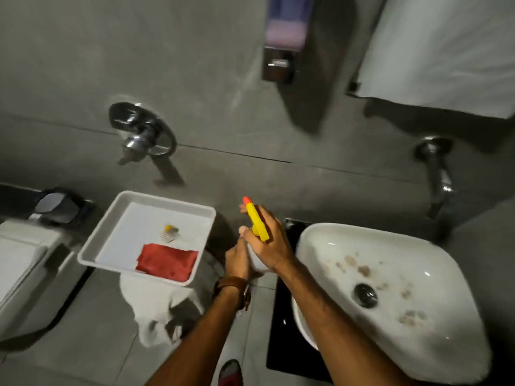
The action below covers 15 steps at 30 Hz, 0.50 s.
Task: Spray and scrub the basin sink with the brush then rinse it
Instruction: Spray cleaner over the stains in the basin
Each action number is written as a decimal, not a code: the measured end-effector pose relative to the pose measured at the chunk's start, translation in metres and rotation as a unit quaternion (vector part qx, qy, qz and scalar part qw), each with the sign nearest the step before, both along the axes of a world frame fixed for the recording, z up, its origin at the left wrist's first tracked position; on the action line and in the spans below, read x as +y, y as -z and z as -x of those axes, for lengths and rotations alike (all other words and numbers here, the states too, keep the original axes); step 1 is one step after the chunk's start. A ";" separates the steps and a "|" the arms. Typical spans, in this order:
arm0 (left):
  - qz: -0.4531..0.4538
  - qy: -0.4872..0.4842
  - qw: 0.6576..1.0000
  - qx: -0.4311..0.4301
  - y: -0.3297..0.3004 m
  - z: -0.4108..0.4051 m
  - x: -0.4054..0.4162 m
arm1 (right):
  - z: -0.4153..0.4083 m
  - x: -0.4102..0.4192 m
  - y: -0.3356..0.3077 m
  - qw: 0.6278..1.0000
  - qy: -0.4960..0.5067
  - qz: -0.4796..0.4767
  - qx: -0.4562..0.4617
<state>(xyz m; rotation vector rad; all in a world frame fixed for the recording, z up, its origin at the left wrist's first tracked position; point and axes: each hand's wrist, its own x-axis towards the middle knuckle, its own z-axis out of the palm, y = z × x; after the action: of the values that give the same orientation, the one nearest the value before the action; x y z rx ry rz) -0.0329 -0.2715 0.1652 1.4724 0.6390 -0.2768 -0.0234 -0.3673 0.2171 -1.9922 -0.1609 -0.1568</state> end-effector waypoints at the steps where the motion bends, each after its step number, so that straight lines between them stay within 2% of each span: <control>1: 0.011 0.038 0.999 -0.005 -0.004 0.009 -0.021 | 0.012 -0.021 -0.005 1.000 0.018 -0.006 0.004; 4: 0.013 0.124 0.992 -0.005 -0.014 0.038 -0.072 | 0.049 -0.078 -0.016 0.997 0.072 -0.013 -0.017; 7: 0.012 0.167 0.985 0.049 -0.018 0.081 -0.116 | 0.090 -0.129 -0.018 0.993 0.112 -0.039 0.000; 11: 0.024 0.203 0.972 0.115 -0.012 0.147 -0.165 | 0.141 -0.183 -0.005 0.973 0.189 -0.027 0.127; 15: -0.021 0.259 0.964 0.065 0.004 0.186 -0.189 | 0.176 -0.217 0.013 0.952 0.213 -0.016 0.220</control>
<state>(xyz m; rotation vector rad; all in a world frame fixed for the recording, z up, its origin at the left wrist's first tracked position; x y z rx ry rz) -0.2191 -0.4605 0.1617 1.6567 0.3526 -0.7731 -0.1991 -0.5846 0.2045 -1.9547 0.5583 0.0132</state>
